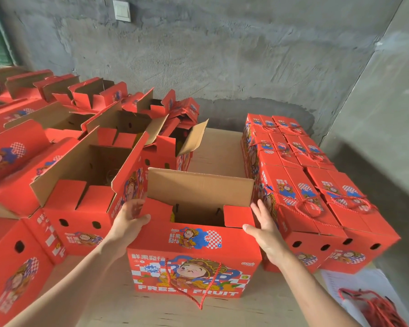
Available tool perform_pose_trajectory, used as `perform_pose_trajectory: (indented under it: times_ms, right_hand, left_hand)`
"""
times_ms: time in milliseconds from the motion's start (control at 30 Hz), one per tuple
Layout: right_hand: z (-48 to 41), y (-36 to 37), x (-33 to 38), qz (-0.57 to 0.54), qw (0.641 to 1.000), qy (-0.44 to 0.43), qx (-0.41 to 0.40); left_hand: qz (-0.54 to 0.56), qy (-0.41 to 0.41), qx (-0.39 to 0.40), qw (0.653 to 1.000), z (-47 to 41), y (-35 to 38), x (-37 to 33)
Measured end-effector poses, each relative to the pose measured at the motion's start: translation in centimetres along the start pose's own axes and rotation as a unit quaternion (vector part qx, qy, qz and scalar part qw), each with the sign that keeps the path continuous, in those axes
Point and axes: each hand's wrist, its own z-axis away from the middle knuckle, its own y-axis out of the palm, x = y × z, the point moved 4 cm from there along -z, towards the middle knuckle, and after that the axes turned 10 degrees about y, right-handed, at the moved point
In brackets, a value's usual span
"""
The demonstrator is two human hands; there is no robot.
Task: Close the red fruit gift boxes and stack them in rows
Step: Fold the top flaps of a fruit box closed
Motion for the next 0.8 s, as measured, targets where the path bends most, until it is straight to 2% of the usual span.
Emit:
perform_pose_trajectory:
  times_ms: [100,200,333,433,533,600,667,800]
  right_hand:
    - [-0.5,-0.3,0.1,0.011,0.998,0.027,0.052]
    - [-1.0,-0.5,0.2,0.035,0.998,0.024,0.044]
    - [-1.1,-0.8,0.5,0.044,0.999,0.001,0.031]
    - [-0.6,-0.9,0.1,0.024,0.999,-0.023,0.037]
    - [-0.3,-0.9,-0.2,0.057,0.995,-0.058,0.055]
    - [-0.2,-0.8,-0.3,0.092,0.990,-0.069,0.078]
    - [-0.3,-0.8,-0.1,0.134,0.984,-0.081,0.081]
    - [-0.7,-0.7,0.6,0.266,0.952,-0.145,0.034]
  left_hand:
    - [-0.011,-0.029,0.014,0.999,-0.7,0.1,-0.2]
    - [-0.028,-0.012,0.011,0.999,-0.7,0.5,-0.5]
    - [-0.089,0.123,0.011,0.988,0.2,0.8,-1.1]
    - [-0.182,0.218,-0.001,0.959,1.1,0.6,-2.3]
    - [-0.253,0.290,0.054,0.921,1.8,1.3,-3.2]
    - [-0.298,0.287,0.077,0.907,1.8,1.5,-3.0]
    - [-0.317,0.268,0.065,0.907,1.6,1.6,-2.8]
    - [-0.372,0.254,0.057,0.891,1.2,1.8,-2.8]
